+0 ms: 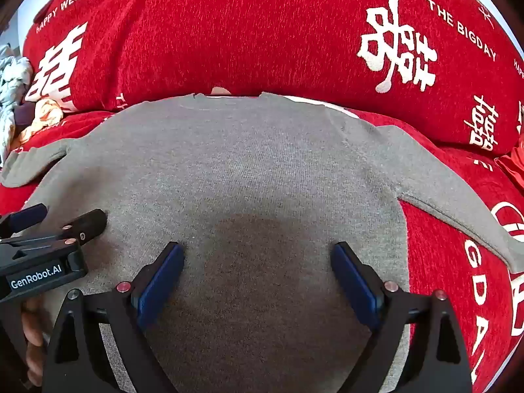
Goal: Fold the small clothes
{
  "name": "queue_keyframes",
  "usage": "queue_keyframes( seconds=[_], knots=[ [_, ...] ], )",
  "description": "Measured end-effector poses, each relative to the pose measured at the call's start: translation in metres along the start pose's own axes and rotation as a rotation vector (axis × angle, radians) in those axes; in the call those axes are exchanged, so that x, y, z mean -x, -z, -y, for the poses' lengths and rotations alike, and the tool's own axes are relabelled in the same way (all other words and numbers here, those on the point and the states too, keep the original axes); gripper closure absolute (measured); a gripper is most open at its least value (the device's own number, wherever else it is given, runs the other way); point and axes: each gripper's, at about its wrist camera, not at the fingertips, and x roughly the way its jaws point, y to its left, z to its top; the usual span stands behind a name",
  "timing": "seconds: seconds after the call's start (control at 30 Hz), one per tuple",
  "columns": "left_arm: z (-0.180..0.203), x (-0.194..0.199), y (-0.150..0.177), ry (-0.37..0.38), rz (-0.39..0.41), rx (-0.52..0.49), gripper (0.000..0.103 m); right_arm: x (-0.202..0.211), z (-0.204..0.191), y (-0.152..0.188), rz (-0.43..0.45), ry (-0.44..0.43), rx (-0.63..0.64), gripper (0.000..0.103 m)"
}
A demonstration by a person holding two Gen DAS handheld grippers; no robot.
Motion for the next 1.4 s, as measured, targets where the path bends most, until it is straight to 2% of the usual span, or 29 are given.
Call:
queue_keyframes(
  seconds=[0.1,0.23,0.7,0.93,1.03,1.17,1.4],
  knots=[
    [-0.010,0.001,-0.004,0.019,-0.016,0.006,0.000,0.000,0.000,-0.001,-0.002,0.008,-0.005,0.008],
    [-0.008,0.008,0.003,-0.006,0.006,0.006,0.000,0.000,0.000,-0.001,-0.014,0.021,-0.025,0.003],
    [0.002,0.006,0.003,-0.028,0.007,0.002,0.000,-0.005,-0.003,0.005,-0.018,0.033,-0.024,0.002],
    [0.001,0.006,-0.005,-0.013,-0.049,-0.007,0.000,-0.009,-0.006,0.001,-0.056,0.026,0.007,0.001],
    [0.001,0.010,-0.008,-0.032,-0.055,-0.013,0.000,-0.006,-0.002,-0.006,-0.098,-0.011,0.017,0.001],
    [0.005,0.025,-0.014,-0.063,0.000,-0.036,0.000,0.015,0.005,-0.013,-0.006,0.013,-0.001,0.002],
    [0.014,0.045,-0.028,-0.059,0.044,-0.044,0.000,0.027,0.019,-0.029,0.007,-0.012,-0.054,0.002]
  ],
)
